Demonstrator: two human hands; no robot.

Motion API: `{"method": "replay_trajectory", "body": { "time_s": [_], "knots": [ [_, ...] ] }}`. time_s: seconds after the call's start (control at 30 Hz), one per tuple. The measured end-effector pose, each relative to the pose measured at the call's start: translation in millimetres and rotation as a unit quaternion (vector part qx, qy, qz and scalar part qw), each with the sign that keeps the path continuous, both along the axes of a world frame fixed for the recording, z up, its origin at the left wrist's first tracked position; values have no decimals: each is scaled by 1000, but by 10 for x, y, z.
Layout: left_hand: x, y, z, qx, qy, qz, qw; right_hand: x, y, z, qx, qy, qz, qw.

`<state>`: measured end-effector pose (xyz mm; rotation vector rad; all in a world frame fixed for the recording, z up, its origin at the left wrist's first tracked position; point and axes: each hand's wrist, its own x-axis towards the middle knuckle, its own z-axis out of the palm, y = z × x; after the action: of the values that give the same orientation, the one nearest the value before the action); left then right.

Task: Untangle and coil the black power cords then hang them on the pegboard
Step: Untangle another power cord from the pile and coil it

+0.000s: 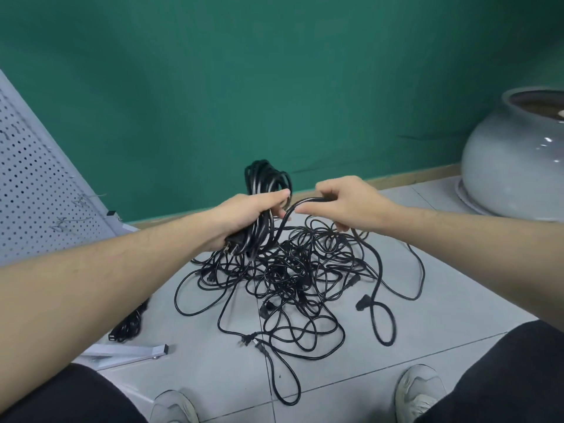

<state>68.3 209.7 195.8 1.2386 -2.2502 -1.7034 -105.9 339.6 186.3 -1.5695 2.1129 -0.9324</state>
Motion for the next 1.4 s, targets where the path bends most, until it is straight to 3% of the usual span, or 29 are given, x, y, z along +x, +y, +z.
{"method": "replay_trajectory", "body": {
  "time_s": [0.13,0.27,0.47,0.63,0.7,0.8,1.03,1.23,1.4],
  "knots": [
    [-45,145,65,9,-4,-57,998,-25,-31,60,19,37,-109,993],
    [-61,153,69,-59,-33,-130,989,-1,-54,112,-14,12,-73,997],
    [-32,116,-14,-52,21,-26,998,-141,8,184,-49,-146,12,988],
    [4,139,-31,-62,38,-40,997,-220,47,107,64,7,-64,996],
    [-5,158,-30,-53,43,-54,996,-212,27,104,19,14,-104,994],
    [-18,212,6,-14,76,-62,995,-162,-47,147,-86,-84,-107,987],
    [-66,260,4,43,130,-55,989,132,-216,99,-143,-346,-101,922],
    [-85,292,1,80,143,-65,984,298,-281,191,-173,-447,-124,869],
    [-79,325,54,164,169,-101,967,314,-322,190,-178,-477,-131,851]
  ]
}}
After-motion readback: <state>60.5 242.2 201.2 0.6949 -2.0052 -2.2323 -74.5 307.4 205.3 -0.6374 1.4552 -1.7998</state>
